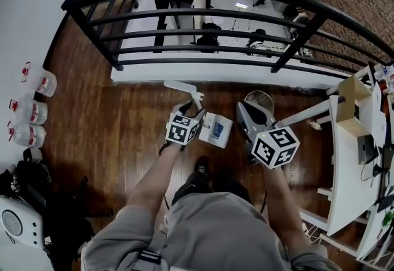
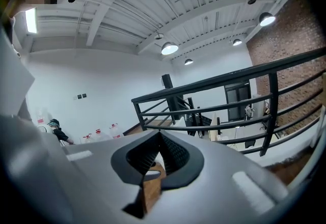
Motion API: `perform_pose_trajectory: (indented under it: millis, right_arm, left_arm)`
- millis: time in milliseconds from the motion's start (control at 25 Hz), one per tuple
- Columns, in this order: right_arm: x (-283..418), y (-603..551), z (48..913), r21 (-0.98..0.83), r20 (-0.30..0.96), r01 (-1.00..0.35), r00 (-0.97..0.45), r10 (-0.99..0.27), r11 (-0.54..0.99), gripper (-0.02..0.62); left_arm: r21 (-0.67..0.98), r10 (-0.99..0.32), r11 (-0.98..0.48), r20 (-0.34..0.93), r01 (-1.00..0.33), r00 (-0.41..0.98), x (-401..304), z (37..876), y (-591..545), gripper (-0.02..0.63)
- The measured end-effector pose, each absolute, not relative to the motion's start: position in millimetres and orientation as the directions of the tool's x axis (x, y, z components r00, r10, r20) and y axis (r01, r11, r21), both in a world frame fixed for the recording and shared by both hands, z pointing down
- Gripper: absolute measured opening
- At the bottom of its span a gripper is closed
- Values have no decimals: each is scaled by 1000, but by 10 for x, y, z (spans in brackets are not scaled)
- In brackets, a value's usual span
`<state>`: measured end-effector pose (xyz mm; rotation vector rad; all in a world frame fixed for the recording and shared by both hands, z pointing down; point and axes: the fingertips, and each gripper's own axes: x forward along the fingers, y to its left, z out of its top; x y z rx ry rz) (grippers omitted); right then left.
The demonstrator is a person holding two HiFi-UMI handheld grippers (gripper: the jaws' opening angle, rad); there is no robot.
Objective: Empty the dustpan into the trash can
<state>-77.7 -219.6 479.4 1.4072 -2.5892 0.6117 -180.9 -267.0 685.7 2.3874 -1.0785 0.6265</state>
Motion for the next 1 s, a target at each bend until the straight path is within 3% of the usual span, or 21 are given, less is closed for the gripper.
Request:
perform_pose_trajectory:
  millis: [200,400,600,1000]
  right_arm:
    - [-560,-2167,4895,-287,336,-852,-518,-787,438,0]
    - [-269,-2035,5015,-273,382,-885,-460,-801,378,0]
    - [40,-1962,5091,-272,408,-911,-400,-821,309,0]
    - [347,-1888,4930,-269,378,-929,-345,-859,255,0]
  left_arm:
    - [207,-563,-605,571,-769,597,-1733,7089,-2979,244]
    - [178,-542,-661,558,-729,628,-1565,7211,-3170,244]
    - [69,-583,-694,530,-716,616,-1418,7188,-3298,112]
    - [-7,-588,-731,515,-683,624,-984,6766,-3270,60]
